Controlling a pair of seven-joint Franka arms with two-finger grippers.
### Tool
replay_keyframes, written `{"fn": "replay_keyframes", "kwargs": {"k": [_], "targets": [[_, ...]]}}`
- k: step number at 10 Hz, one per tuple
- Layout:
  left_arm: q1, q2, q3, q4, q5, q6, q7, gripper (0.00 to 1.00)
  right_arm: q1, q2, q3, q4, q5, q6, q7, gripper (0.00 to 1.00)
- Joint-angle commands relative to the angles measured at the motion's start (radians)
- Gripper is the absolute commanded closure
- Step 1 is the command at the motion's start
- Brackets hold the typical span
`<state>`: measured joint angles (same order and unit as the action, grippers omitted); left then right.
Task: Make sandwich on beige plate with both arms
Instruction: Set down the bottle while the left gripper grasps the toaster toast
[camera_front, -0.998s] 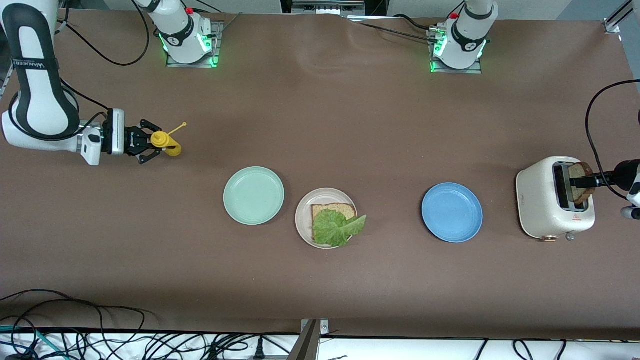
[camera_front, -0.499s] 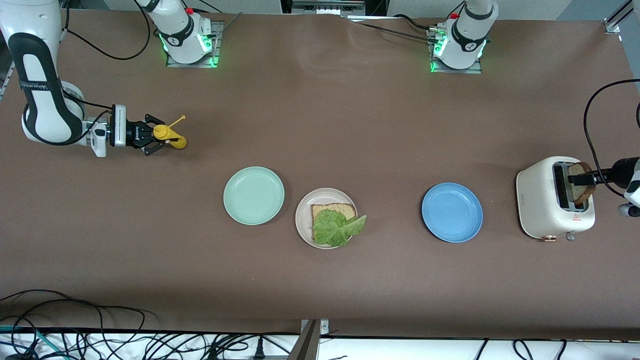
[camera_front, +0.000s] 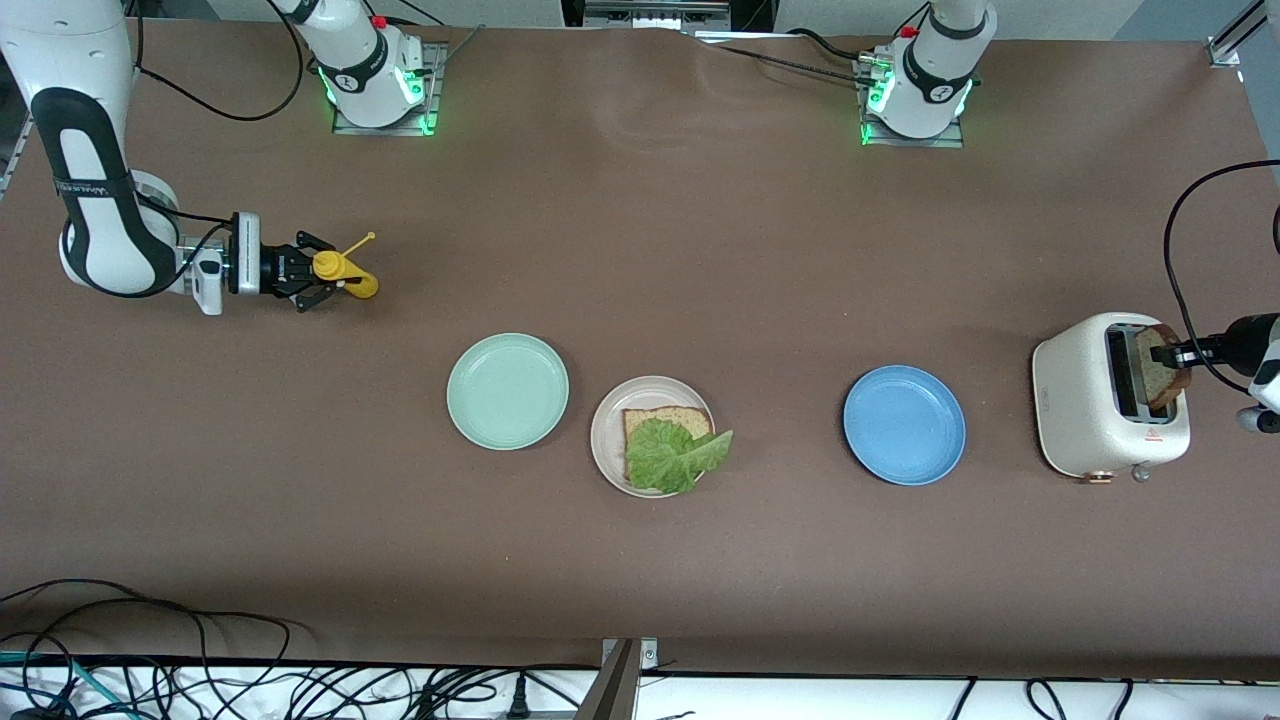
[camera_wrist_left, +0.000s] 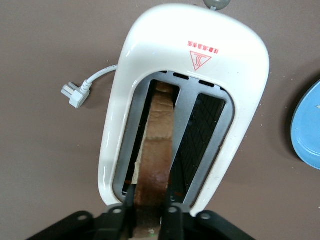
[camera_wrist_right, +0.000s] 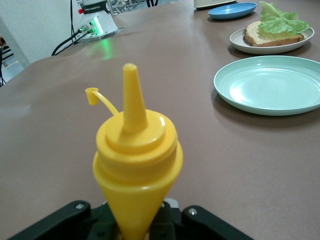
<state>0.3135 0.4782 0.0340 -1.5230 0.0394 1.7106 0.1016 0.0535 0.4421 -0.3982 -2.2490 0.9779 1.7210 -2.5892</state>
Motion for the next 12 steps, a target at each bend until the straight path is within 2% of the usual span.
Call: {"fn": "replay_keyframes", "kwargs": {"k": [1, 2, 3, 4, 5, 6, 9, 12], "targets": [[0.006, -0.041, -0.003, -0.017, -0.003, -0.015, -0.003, 1.0, -0.009, 0.009, 0.002, -0.001, 0.024, 0.002, -0.032, 0.96], [0.004, -0.067, -0.003, -0.014, -0.003, -0.035, -0.003, 1.0, -0.009, 0.009, 0.002, -0.001, 0.024, 0.006, -0.038, 0.79], [0.002, -0.099, -0.005, -0.014, 0.002, -0.069, -0.002, 1.0, -0.009, 0.009, 0.002, -0.001, 0.024, 0.006, -0.042, 0.74], [-0.002, -0.124, -0.005, 0.001, 0.002, -0.109, -0.003, 1.0, -0.009, 0.009, 0.004, -0.001, 0.024, 0.006, -0.042, 0.49], [-0.005, -0.139, -0.012, 0.026, 0.01, -0.155, -0.003, 1.0, -0.009, 0.009, 0.004, 0.0, 0.024, 0.006, -0.042, 0.3], [-0.008, -0.151, -0.017, 0.067, 0.011, -0.208, -0.002, 1.0, -0.01, 0.009, 0.004, 0.0, 0.028, 0.006, -0.042, 0.18], [-0.031, -0.161, -0.039, 0.222, 0.022, -0.383, -0.002, 1.0, -0.026, 0.018, 0.002, 0.0, 0.027, 0.005, -0.042, 0.06], [-0.059, -0.161, -0.039, 0.244, 0.008, -0.399, -0.003, 1.0, -0.058, 0.035, -0.02, 0.009, 0.002, 0.006, -0.042, 0.0]]}}
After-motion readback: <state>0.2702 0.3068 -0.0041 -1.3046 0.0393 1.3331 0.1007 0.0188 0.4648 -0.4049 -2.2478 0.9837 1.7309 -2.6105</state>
